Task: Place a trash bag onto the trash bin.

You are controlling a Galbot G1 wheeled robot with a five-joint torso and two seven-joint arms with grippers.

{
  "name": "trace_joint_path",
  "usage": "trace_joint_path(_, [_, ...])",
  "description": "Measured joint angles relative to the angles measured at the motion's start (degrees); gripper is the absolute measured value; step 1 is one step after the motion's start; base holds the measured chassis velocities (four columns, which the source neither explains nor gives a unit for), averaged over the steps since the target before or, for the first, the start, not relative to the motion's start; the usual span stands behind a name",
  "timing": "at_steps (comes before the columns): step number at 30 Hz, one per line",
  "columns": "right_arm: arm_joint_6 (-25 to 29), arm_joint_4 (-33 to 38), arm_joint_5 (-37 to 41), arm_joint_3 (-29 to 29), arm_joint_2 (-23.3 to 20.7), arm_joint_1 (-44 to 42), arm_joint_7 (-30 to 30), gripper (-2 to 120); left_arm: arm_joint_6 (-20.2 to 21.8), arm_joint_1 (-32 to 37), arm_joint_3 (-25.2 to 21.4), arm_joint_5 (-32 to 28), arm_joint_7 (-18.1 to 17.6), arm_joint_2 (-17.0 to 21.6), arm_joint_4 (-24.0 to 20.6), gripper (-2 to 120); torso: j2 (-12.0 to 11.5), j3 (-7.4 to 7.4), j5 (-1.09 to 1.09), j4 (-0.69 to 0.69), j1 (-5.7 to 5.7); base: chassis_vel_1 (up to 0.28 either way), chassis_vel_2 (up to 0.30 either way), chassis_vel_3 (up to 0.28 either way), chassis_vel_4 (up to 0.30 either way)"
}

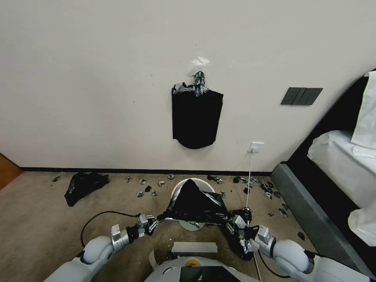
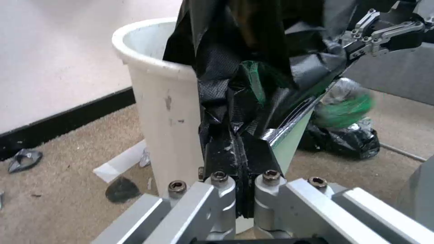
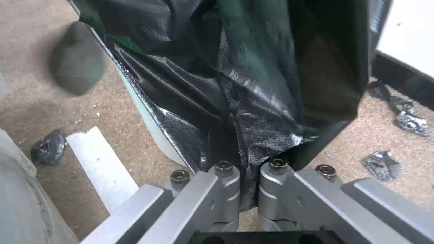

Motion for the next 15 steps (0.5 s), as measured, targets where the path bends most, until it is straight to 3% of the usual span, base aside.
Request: trace_joint_path(15, [-0.04, -3.75, -0.37, -6.0, 0.55, 6.33, 0.28, 0, 0.89, -1.84, 1.16, 0.62, -0.22, -2.47, 3.18, 0, 0.0, 0.0, 0.0, 0.0, 0.0, 0.0, 0.0, 0.0, 0.0])
